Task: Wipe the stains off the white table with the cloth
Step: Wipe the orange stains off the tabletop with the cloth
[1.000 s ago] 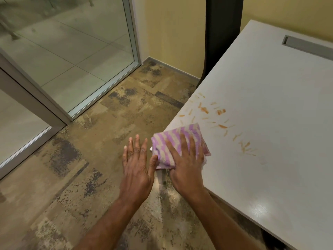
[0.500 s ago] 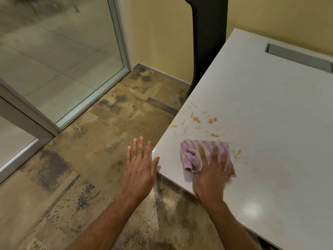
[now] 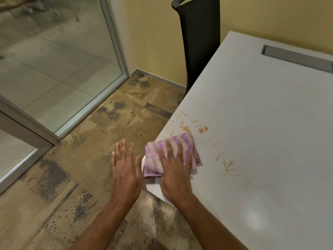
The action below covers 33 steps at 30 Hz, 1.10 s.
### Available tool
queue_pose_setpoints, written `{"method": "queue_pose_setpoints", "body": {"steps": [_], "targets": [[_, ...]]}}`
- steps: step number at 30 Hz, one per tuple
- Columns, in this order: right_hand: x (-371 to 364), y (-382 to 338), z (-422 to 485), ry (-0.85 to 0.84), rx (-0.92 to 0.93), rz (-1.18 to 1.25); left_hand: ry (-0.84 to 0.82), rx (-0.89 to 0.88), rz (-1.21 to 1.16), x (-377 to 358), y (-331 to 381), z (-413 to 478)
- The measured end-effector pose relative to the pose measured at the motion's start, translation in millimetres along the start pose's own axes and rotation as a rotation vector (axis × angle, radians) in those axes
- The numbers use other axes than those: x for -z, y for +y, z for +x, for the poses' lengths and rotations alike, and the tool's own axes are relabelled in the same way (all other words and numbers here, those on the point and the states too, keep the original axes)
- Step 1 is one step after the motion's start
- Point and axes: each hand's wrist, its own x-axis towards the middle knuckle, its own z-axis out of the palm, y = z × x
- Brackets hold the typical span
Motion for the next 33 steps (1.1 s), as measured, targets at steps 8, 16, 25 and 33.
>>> {"method": "queue_pose_setpoints", "body": {"steps": [8, 16, 25, 33], "targets": [[-6, 41, -92, 0.048, -0.022, -0.077, -0.065, -0.039, 0.045, -14, 35, -2], [26, 102, -138, 0.237, -0.311, 0.007, -0.15, -0.107, 0.047, -26, 43, 5], [24, 90, -57, 0.098, -0.515, 0.004, -0.194, -0.184, 0.018, -34, 37, 23], [22, 56, -65, 0.003, -0.344, 0.12, -0.2, -0.216, 0.02, -35, 31, 29]]}}
